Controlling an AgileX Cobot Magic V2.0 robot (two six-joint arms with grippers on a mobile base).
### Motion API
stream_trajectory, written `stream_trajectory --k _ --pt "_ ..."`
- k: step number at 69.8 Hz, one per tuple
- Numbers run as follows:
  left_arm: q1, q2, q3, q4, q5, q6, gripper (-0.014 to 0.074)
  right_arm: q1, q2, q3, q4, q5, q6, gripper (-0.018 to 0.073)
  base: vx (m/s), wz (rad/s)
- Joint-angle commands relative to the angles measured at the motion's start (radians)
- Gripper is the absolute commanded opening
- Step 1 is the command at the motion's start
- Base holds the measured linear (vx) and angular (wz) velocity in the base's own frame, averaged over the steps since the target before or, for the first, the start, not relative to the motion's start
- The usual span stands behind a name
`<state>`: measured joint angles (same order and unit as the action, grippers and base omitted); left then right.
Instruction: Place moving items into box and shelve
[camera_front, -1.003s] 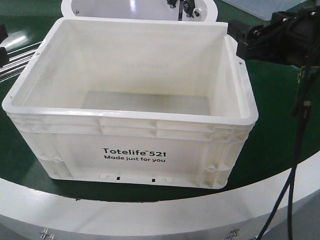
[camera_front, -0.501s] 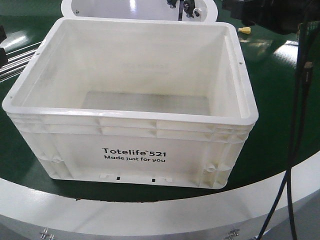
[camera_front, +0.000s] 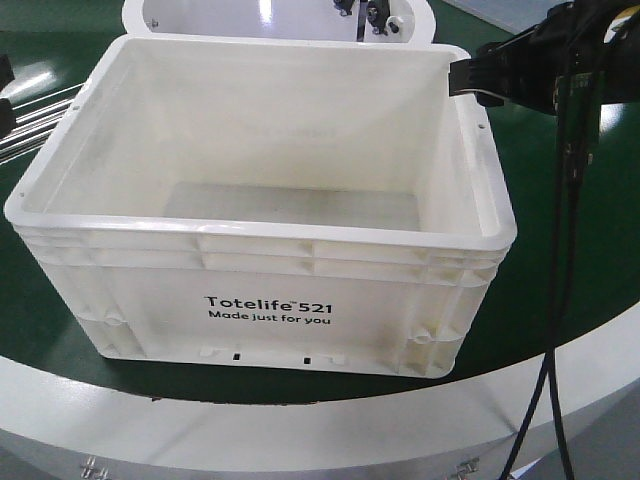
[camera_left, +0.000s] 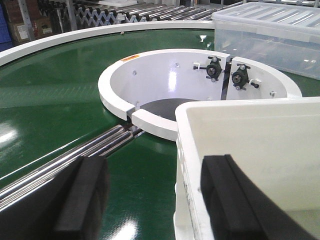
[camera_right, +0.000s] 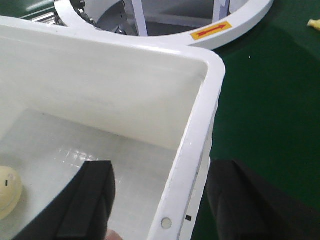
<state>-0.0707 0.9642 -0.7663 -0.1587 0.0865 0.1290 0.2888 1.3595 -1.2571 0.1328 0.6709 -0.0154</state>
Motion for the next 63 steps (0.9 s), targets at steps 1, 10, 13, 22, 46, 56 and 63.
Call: stream_trajectory --k 1,10,13,22,46,56,63 --pt "0.001 -0.016 -0.032 -0.002 -0.074 -0.002 0.0524 -0.006 -0.009 -0.074 -0.008 -0.007 0.023 0.0456 0.0 0.0" --pt "0.001 -0.016 -0.032 -0.002 -0.069 -0.002 0.0524 -0.006 0.023 -0.138 0.006 0.068 0.049 0.0456 0.0 0.0" --pt "0.001 -0.016 -0.032 -0.002 -0.069 -0.002 0.0524 -0.006 0.036 -0.154 0.007 0.087 0.056 0.0456 0.0 0.0" --pt "0.001 -0.016 -0.032 -0.002 -0.067 -0.002 0.0524 -0.006 0.067 -0.169 0.007 0.114 0.086 0.0456 0.0 0.0" --pt "0.001 -0.016 -0.032 -0.002 -0.065 -0.002 0.0524 -0.006 0.153 -0.169 0.008 0.137 0.099 0.0456 0.0 0.0" --pt "0.001 -0.016 -0.032 -0.002 -0.065 -0.002 0.0524 -0.006 0.188 -0.169 0.011 0.137 0.104 0.0453 0.0 0.0" --pt "0.001 -0.016 -0.032 -0.002 -0.065 -0.002 0.0524 -0.006 0.204 -0.169 0.011 0.137 0.104 0.0445 0.0 0.0"
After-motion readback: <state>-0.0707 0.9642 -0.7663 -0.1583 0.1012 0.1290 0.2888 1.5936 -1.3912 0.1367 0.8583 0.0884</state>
